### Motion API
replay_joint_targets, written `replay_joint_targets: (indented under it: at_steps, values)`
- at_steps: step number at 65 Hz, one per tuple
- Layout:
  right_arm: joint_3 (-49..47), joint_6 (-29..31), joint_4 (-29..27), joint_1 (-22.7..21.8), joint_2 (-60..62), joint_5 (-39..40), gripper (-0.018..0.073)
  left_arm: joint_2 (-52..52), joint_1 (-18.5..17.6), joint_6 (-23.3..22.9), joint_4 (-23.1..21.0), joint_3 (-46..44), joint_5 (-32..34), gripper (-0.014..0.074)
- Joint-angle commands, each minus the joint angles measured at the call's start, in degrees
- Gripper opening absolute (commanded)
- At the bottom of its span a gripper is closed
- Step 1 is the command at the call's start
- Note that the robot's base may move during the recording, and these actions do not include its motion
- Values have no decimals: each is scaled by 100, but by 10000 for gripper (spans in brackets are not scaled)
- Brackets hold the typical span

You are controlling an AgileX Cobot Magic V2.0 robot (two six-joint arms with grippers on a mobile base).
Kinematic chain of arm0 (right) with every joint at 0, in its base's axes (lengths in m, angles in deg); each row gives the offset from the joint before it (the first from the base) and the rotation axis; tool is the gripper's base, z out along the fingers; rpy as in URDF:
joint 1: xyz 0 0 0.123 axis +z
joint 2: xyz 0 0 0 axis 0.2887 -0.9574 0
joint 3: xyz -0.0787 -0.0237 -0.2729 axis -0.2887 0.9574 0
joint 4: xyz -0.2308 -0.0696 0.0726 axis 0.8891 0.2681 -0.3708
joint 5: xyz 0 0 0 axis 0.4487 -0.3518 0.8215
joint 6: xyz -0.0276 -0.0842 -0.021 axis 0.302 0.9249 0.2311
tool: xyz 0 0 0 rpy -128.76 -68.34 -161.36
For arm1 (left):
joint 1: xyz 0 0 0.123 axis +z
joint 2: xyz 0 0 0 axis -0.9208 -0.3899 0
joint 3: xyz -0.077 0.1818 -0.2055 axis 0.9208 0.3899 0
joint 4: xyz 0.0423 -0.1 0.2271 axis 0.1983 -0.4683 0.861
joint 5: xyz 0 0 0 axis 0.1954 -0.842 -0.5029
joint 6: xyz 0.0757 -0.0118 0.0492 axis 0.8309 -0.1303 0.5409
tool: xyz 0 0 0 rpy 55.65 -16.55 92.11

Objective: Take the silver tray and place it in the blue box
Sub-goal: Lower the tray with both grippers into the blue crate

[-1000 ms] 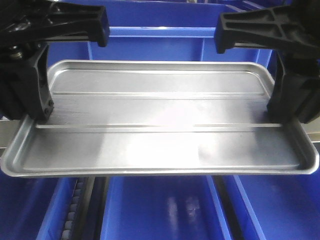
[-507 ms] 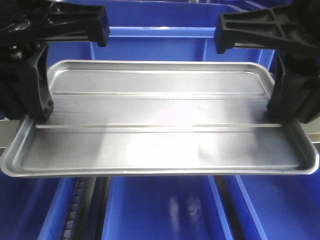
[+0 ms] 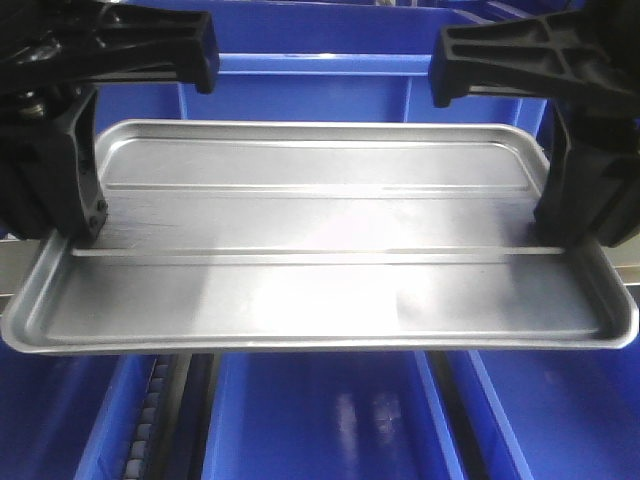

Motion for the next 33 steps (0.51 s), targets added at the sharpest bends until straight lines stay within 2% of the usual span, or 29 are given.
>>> replay_joint_targets:
  at_steps: [1,13,17,28,33]
  values:
    - [-169,48,273,26,148,224,65,161,-52,-56,138,-153,173,-10]
    - [-169,48,297,26,148,296,65,161,-52,-56,138,-153,195,-10]
    - [-169,48,311,26,148,403,65,161,-52,-56,258,-153,220,-10]
    - [-235,76,432,17,148,654,65,161,-4,-56,181,-277,232,-10]
    - [-374,265,292,-78,148,667,65,161,177,233,42,-452,299,-10]
